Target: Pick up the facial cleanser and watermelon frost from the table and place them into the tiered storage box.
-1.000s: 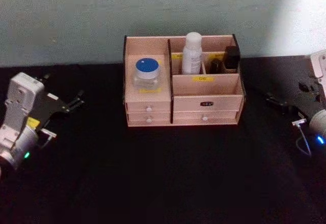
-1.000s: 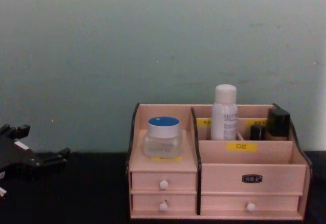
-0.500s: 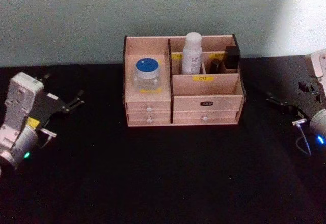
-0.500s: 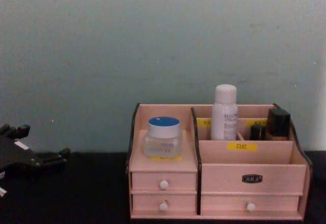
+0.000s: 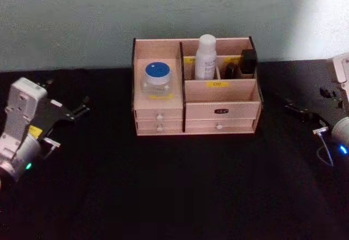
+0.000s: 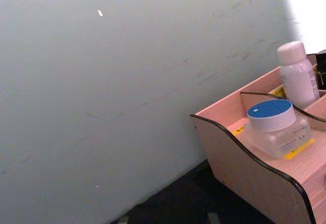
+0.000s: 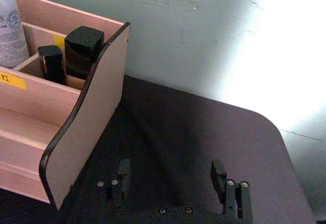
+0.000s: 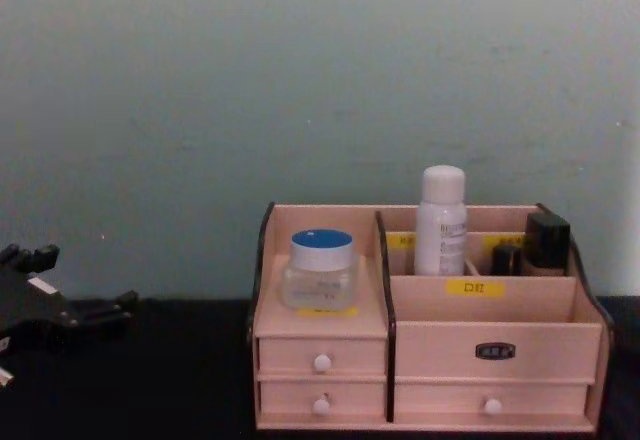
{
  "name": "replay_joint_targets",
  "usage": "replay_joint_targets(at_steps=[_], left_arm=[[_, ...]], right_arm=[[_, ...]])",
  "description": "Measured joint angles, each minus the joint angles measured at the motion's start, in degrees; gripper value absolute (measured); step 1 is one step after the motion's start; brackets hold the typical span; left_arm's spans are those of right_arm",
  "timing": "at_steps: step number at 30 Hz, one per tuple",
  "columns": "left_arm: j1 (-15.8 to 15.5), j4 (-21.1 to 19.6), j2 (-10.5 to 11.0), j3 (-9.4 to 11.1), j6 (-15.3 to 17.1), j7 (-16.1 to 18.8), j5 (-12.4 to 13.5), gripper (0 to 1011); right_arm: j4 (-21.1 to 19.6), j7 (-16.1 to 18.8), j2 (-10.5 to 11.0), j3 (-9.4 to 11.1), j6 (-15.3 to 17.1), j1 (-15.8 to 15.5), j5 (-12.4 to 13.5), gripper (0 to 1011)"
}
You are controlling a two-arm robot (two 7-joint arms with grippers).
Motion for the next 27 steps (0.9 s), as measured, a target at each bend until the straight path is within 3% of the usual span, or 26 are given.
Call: replay_joint_targets(at_steps=[27], left_arm=[[0.0, 0.0, 0.0, 0.0, 0.0, 0.0, 0.0, 1001]], right_arm=[[0.0, 0.0, 0.0, 0.0, 0.0, 0.0, 0.0, 1003]])
